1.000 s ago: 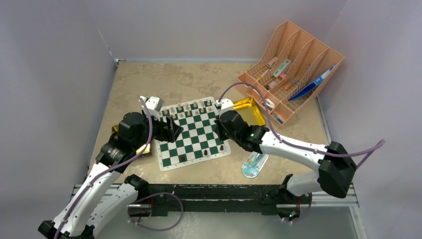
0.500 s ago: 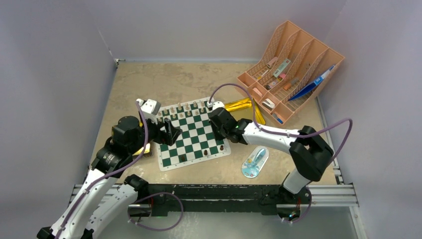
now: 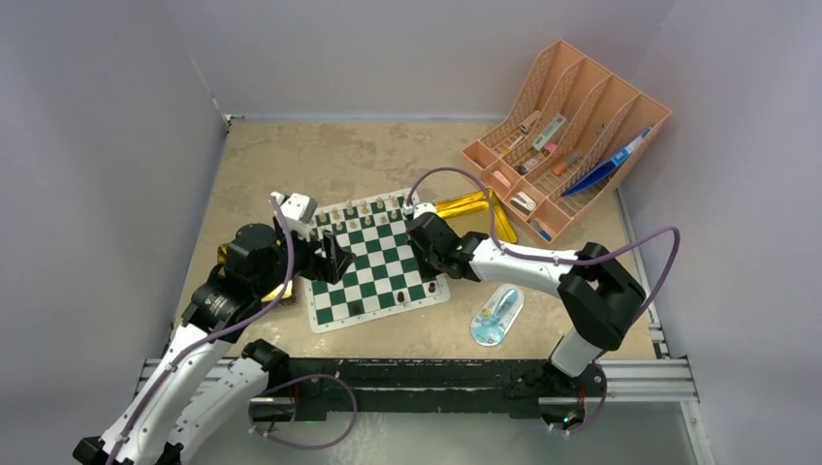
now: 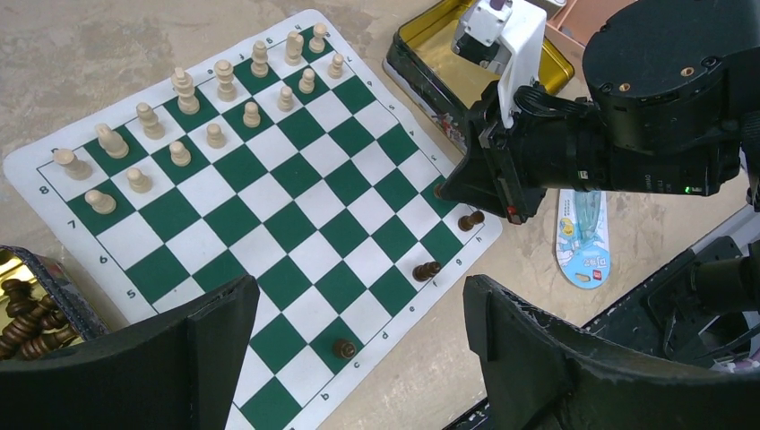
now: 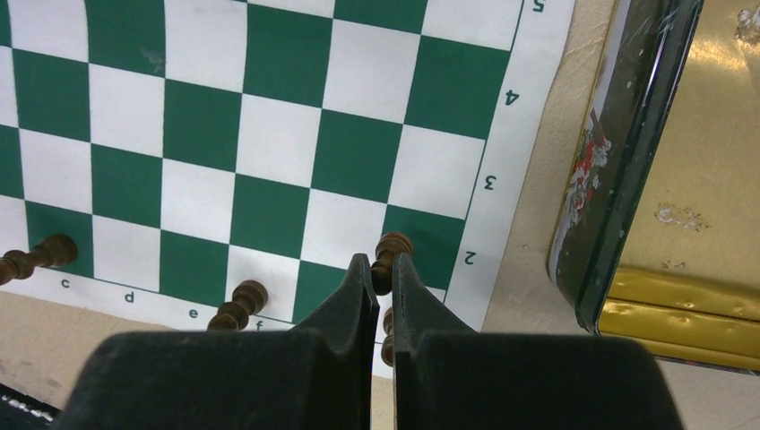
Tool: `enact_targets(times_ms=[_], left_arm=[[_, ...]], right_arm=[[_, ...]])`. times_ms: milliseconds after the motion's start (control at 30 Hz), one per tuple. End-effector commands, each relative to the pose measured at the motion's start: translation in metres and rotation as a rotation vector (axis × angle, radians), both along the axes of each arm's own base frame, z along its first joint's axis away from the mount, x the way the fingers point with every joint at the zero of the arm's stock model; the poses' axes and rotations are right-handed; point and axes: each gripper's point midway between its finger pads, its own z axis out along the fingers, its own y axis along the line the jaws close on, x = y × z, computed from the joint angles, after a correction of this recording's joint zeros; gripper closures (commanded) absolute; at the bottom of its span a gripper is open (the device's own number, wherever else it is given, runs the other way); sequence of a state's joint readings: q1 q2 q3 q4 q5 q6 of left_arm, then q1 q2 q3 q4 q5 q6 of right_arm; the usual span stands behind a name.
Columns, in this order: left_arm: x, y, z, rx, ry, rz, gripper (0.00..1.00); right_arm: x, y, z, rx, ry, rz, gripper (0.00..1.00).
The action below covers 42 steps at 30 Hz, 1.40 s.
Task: Set up the chess pieces on the board
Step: Place the chess piece on the chessboard.
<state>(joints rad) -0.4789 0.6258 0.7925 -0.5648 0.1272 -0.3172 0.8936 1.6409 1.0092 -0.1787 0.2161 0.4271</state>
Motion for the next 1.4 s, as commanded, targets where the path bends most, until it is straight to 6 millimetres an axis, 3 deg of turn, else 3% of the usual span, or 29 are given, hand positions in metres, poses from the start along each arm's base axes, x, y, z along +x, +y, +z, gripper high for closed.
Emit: enact_targets(times_ms=[0,267,533,733,1033,1233,1367], left_arm=[[0.000,-0.001,0.010,-0.006,-0.047,-0.018,0.16],[0.001,0.000,0.006,-0.001,-0.033,-0.008,0.16],[0.003,-0.002,0.003,0.003,-0.019,-0.014,0.16],[0.002,-0.001,0.004,0.000,-0.026,-0.009,0.16],[0.001,0.000,0.006,-0.007,-0.038,-0.006,0.16],[0.008,0.003,-0.005,0.015,0.001,0.031,0.16],[0.023,0.028,-0.024,0.066,0.098,0.239,0.17]], right_arm=[[0.002,-0.002,-0.002,-0.001,0.007,-0.018,1.00],[-0.003,-0.014,-0.016,-0.047,0.037,-0.017,0.96],[0.002,-0.014,-0.030,-0.061,0.049,-0.002,0.96],[0.001,-0.016,-0.033,-0.049,0.067,0.008,0.79],[0.010,-0.010,-0.021,-0.029,0.042,0.000,0.60],[0.012,-0.008,-0.001,-0.004,0.016,0.002,0.50],[0.015,-0.003,0.024,0.051,-0.020,-0.002,0.49]])
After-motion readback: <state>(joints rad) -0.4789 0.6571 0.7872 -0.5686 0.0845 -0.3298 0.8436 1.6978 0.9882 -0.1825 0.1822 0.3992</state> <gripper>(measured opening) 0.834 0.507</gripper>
